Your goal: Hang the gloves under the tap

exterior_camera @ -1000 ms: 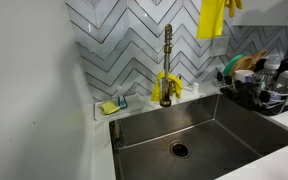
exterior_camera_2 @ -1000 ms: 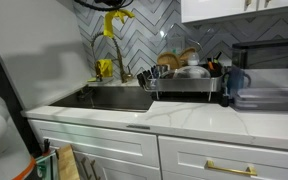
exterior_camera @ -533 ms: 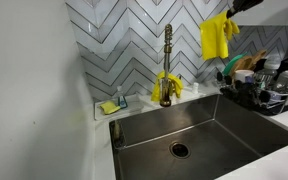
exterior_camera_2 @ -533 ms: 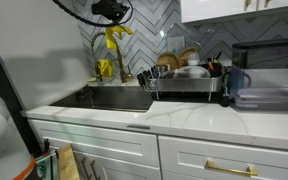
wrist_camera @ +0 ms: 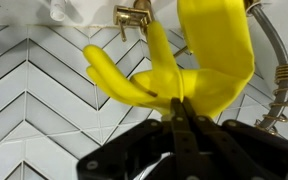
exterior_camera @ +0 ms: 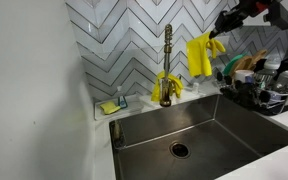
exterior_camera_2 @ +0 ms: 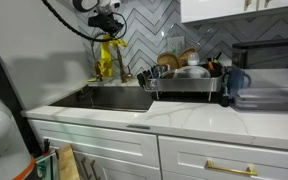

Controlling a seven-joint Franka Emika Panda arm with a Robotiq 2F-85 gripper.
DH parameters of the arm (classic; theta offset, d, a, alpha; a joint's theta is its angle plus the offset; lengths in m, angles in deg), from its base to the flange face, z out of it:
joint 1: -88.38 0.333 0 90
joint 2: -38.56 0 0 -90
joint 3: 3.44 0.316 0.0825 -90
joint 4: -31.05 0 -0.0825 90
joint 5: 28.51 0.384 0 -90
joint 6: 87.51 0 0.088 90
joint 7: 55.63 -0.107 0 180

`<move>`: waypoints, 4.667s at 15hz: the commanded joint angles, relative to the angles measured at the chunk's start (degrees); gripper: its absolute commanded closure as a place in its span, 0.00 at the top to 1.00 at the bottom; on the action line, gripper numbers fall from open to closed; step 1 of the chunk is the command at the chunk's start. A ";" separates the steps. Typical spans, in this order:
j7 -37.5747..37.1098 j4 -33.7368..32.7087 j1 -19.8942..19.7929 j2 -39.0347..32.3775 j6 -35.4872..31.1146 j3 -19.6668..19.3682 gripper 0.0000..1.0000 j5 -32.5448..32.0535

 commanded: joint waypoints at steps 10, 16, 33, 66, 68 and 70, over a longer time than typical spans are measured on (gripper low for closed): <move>-2.75 -4.79 4.08 -7.88 -10.58 3.86 0.00 18.17; -5.79 -3.51 3.45 -9.29 -9.84 5.78 0.00 21.26; -1.66 -4.17 3.19 -10.77 -8.54 7.38 0.00 37.68; 1.00 2.41 0.12 -10.49 -5.07 7.11 0.00 28.48; 1.02 2.52 -0.42 -10.41 -4.36 6.69 0.00 24.37; 0.99 2.41 -0.70 -10.46 -3.76 6.43 0.00 21.42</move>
